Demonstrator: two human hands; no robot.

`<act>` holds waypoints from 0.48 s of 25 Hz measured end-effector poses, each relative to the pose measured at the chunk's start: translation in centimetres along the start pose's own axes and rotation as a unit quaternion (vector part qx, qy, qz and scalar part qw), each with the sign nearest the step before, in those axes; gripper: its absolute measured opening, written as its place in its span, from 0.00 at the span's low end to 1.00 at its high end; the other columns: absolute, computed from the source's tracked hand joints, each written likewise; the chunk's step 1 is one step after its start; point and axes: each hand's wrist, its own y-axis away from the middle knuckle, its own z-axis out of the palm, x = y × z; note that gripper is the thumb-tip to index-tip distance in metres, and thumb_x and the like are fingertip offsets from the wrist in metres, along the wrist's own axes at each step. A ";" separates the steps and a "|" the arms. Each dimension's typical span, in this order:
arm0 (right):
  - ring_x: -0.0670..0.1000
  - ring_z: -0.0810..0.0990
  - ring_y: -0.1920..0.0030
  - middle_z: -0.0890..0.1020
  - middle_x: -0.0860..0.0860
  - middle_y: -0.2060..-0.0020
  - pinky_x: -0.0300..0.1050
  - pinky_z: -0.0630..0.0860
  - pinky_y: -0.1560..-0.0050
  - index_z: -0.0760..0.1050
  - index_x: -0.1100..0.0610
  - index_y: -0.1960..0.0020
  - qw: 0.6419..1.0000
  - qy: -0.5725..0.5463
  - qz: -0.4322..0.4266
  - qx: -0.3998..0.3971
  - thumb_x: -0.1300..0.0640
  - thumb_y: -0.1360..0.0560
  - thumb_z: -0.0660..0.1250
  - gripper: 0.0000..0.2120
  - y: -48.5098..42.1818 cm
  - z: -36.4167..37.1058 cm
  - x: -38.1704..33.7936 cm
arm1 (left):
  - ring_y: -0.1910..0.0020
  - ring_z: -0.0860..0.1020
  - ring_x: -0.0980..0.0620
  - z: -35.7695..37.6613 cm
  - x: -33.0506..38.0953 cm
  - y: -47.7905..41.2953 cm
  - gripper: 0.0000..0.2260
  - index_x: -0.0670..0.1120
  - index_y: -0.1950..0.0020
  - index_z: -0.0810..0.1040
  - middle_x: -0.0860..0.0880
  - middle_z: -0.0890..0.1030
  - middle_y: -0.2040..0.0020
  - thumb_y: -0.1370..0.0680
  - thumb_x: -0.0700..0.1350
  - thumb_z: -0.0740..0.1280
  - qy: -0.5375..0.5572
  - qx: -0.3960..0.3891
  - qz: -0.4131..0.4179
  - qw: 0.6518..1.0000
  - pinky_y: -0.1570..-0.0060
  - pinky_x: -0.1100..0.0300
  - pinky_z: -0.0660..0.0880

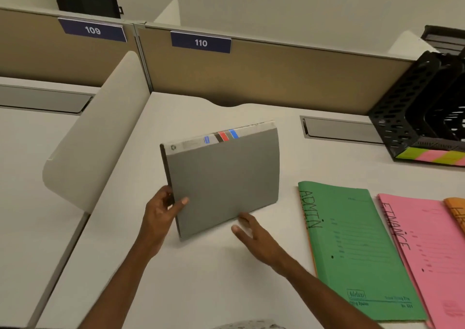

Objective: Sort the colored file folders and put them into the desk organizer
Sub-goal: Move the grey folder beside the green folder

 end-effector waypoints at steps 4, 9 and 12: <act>0.51 0.76 0.31 0.74 0.48 0.29 0.52 0.75 0.31 0.66 0.48 0.26 0.897 -0.429 0.106 0.010 0.35 0.24 0.65 0.32 0.4 -0.8 -0.5 | 0.56 0.82 0.55 1.7 0.8 6.6 0.10 0.43 0.57 0.80 0.51 0.85 0.57 0.27 0.29 0.71 0.024 0.002 -0.004 1.000 0.55 0.65 0.80; 0.55 0.77 0.31 0.77 0.51 0.30 0.60 0.75 0.32 0.70 0.47 0.30 0.825 -0.555 0.107 0.023 0.35 0.27 0.70 0.30 1.4 -1.2 0.3 | 0.59 0.81 0.62 5.1 1.1 10.7 0.23 0.52 0.66 0.77 0.58 0.84 0.60 0.29 0.23 0.70 0.021 -0.008 0.037 0.999 0.58 0.69 0.79; 0.56 0.76 0.31 0.76 0.51 0.30 0.59 0.75 0.32 0.71 0.52 0.28 0.822 -0.558 0.098 0.053 0.39 0.25 0.70 0.31 2.1 -1.9 0.8 | 0.57 0.81 0.61 6.1 1.4 11.2 0.22 0.50 0.67 0.74 0.56 0.85 0.58 0.28 0.22 0.68 0.048 0.011 0.050 0.998 0.61 0.67 0.79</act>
